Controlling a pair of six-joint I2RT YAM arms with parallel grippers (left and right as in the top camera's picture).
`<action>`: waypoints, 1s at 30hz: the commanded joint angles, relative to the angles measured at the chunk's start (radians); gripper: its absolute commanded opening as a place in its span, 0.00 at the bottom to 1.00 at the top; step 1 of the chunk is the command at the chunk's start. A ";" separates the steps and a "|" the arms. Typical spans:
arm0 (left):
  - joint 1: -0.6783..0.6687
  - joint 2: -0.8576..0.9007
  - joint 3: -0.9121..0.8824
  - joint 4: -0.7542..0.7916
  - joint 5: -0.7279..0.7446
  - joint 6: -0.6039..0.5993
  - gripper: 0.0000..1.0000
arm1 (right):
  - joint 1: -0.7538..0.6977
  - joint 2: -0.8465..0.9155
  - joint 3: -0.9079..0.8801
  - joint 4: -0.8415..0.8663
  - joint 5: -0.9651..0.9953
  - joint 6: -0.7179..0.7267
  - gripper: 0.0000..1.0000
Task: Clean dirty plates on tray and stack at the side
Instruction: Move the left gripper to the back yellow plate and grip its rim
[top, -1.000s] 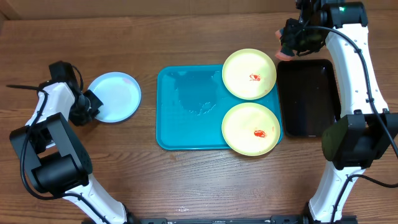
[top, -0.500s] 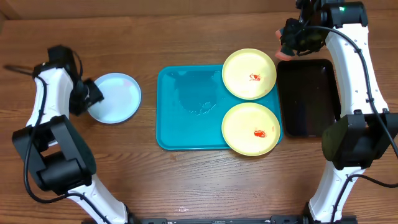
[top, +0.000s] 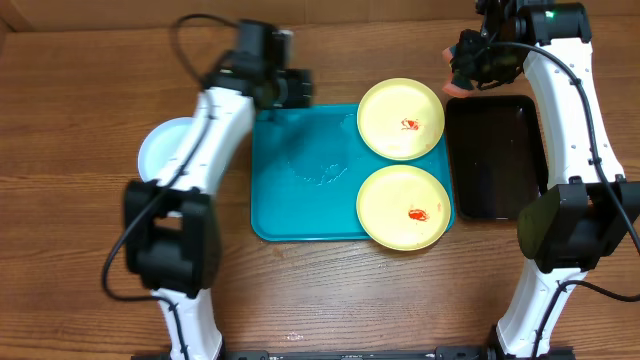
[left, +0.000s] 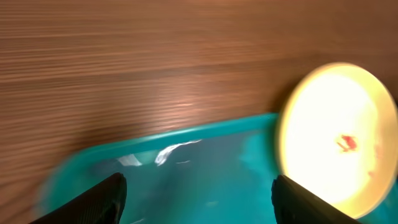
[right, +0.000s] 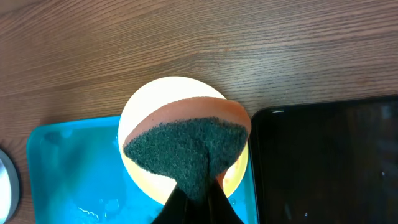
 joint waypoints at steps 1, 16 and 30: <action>-0.070 0.115 0.084 0.016 0.018 -0.032 0.76 | -0.005 -0.019 0.016 0.005 0.003 -0.005 0.04; -0.201 0.356 0.341 -0.037 0.023 0.034 0.67 | -0.005 -0.019 0.016 0.002 0.003 -0.005 0.04; -0.201 0.407 0.340 -0.074 -0.042 0.055 0.31 | -0.005 -0.019 0.016 0.002 0.003 -0.009 0.04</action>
